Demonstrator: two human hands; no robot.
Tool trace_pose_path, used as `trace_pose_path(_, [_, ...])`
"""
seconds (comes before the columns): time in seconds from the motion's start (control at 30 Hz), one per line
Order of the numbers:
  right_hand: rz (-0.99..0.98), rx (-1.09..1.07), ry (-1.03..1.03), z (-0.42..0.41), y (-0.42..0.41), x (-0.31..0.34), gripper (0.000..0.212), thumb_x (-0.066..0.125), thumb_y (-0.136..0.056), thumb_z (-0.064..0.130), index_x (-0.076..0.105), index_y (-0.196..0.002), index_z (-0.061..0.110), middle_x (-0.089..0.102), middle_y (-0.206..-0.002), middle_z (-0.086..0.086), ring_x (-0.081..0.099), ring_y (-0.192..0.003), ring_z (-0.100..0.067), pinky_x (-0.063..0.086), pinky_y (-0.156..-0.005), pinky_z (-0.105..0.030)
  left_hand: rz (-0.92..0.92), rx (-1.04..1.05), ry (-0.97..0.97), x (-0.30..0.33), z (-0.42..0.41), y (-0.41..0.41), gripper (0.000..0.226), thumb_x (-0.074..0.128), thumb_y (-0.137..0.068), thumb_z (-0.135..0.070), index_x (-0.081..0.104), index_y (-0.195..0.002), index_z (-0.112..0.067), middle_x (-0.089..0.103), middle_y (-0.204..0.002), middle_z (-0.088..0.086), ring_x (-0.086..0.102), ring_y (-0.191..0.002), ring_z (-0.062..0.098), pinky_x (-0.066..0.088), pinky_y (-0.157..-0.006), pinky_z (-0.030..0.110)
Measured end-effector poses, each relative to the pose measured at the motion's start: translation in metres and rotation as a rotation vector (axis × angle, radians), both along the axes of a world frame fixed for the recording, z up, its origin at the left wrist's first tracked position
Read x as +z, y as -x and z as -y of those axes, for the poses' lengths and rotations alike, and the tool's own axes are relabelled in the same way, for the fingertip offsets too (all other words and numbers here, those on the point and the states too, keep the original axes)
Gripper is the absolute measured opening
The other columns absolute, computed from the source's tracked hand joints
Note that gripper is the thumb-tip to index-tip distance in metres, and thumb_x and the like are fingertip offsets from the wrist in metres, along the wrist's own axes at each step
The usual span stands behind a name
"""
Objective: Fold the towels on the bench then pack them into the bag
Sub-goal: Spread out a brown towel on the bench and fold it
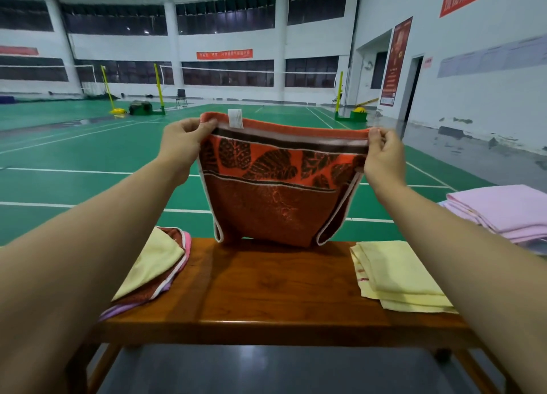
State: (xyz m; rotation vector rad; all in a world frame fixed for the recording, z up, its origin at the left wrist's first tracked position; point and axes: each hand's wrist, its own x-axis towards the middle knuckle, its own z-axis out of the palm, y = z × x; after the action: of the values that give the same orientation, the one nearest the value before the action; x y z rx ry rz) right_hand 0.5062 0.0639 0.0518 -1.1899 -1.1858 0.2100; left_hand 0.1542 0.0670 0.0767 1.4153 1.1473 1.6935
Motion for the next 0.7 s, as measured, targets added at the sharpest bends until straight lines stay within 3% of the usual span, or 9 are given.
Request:
trace_pose_path(0.1, [0.035, -0.001, -0.048, 0.009, 0.001, 0.006, 0.031, 0.043, -0.107, 0.043, 0.059, -0.111, 0.016, 0.066, -0.097, 0.004, 0.065, -0.088, -0.011, 0.052, -0.068, -0.019, 0.009, 0.042, -0.040, 0.006, 0.007, 0.001, 0.014, 0.075, -0.091, -0.028, 0.072, -0.090, -0.015, 0.075, -0.079, -0.002, 0.070, -0.069, 0.014, 0.058, -0.073, 0.035])
trace_pose_path(0.2, [-0.007, -0.049, -0.211, 0.020, 0.008, 0.024, 0.035, 0.046, -0.107, 0.040, 0.066, -0.113, 0.011, 0.068, -0.095, 0.004, 0.064, -0.081, -0.001, 0.048, -0.063, -0.009, 0.054, 0.096, -0.137, 0.024, 0.011, -0.004, 0.014, 0.076, -0.090, -0.031, 0.071, -0.088, -0.018, 0.075, -0.082, 0.000, 0.071, -0.073, 0.016, 0.061, -0.074, 0.034])
trace_pose_path(0.3, [0.043, -0.161, -0.243, 0.020, 0.011, 0.031, 0.035, 0.046, -0.107, 0.038, 0.069, -0.113, 0.012, 0.066, -0.095, 0.005, 0.063, -0.083, -0.009, 0.051, -0.071, -0.022, -0.009, 0.170, -0.159, 0.037, 0.009, -0.013, 0.015, 0.077, -0.088, -0.030, 0.070, -0.080, -0.020, 0.074, -0.081, 0.001, 0.070, -0.071, 0.015, 0.060, -0.073, 0.033])
trace_pose_path(0.37, [0.122, -0.201, -0.072, 0.012, 0.009, 0.018, 0.034, 0.045, -0.107, 0.037, 0.069, -0.113, 0.013, 0.066, -0.099, 0.001, 0.059, -0.086, -0.015, 0.047, -0.073, -0.031, -0.114, 0.200, -0.044, 0.030, -0.001, -0.013, 0.020, 0.080, -0.085, -0.031, 0.069, -0.075, -0.017, 0.074, -0.081, 0.006, 0.067, -0.068, 0.017, 0.058, -0.073, 0.037])
trace_pose_path(0.5, [0.297, -0.155, 0.339, -0.011, -0.001, -0.047, 0.032, 0.048, -0.106, 0.030, 0.069, -0.113, 0.007, 0.070, -0.114, -0.013, 0.056, -0.089, -0.024, 0.041, -0.076, -0.033, -0.412, 0.228, 0.304, -0.030, -0.024, -0.012, 0.029, 0.077, -0.086, -0.030, 0.070, -0.083, -0.001, 0.064, -0.078, 0.016, 0.058, -0.070, 0.024, 0.051, -0.066, 0.039])
trace_pose_path(0.6, [0.308, -0.084, 0.547, -0.024, -0.004, -0.101, 0.031, 0.052, -0.105, 0.026, 0.064, -0.122, 0.004, 0.066, -0.128, -0.019, 0.061, -0.114, -0.034, 0.044, -0.091, -0.037, -0.631, 0.221, 0.420, -0.090, -0.033, -0.020, 0.038, 0.058, -0.101, -0.028, 0.067, -0.076, 0.000, 0.053, -0.066, 0.013, 0.049, -0.064, 0.026, 0.035, -0.053, 0.031])
trace_pose_path(0.67, [0.317, -0.017, 0.660, -0.022, -0.001, -0.127, 0.041, 0.053, -0.104, 0.029, 0.056, -0.135, 0.003, 0.060, -0.138, -0.018, 0.055, -0.128, -0.035, 0.041, -0.102, -0.037, -0.782, 0.193, 0.520, -0.121, -0.036, -0.025, 0.036, 0.054, -0.103, -0.032, 0.070, -0.100, 0.000, 0.062, -0.088, 0.020, 0.058, -0.086, 0.032, 0.045, -0.065, 0.031])
trace_pose_path(0.7, [0.327, 0.014, 0.664, -0.018, 0.002, -0.136, 0.043, 0.053, -0.104, 0.032, 0.054, -0.137, 0.005, 0.060, -0.138, -0.016, 0.055, -0.128, -0.034, 0.040, -0.104, -0.038, -0.891, 0.208, 0.576, -0.134, -0.036, -0.027, 0.041, 0.055, -0.101, -0.036, 0.066, -0.120, -0.002, 0.061, -0.115, 0.025, 0.057, -0.108, 0.036, 0.048, -0.085, 0.034])
